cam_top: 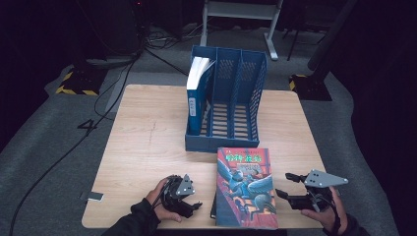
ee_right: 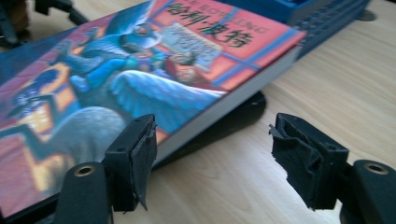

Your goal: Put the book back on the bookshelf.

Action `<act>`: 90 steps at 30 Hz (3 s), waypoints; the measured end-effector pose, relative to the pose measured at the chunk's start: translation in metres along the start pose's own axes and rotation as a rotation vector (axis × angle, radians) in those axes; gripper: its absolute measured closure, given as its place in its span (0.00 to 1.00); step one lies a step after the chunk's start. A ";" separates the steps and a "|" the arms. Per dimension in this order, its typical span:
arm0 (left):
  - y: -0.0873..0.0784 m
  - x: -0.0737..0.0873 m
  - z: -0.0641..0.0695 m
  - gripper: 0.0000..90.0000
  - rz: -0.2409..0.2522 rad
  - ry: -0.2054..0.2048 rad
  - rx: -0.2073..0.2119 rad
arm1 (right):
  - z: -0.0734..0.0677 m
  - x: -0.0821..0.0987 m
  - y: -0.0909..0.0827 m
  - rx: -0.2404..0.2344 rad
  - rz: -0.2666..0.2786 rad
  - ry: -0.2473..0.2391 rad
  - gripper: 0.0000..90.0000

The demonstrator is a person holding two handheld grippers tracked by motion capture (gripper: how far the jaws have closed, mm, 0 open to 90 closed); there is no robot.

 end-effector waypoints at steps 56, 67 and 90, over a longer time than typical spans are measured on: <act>0.015 -0.012 -0.008 0.18 0.011 -0.017 0.005 | -0.017 -0.004 0.027 -0.223 -0.222 0.056 0.22; 0.021 -0.027 -0.031 0.26 0.050 -0.051 0.000 | -0.022 -0.009 0.027 -0.209 -0.203 0.012 0.21; 0.045 -0.070 -0.066 0.35 0.117 -0.060 -0.061 | -0.017 -0.033 0.063 -0.352 -0.035 0.011 0.73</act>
Point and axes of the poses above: each handheld gripper's, and its own axes: y roughly forward along the jaws, x roughly out of its underside, z roughly to its right, the point moved 5 cm from there along y, roughly forward along the jaws, and after that the axes turned 1 degree about y, right-handed, at the moved point
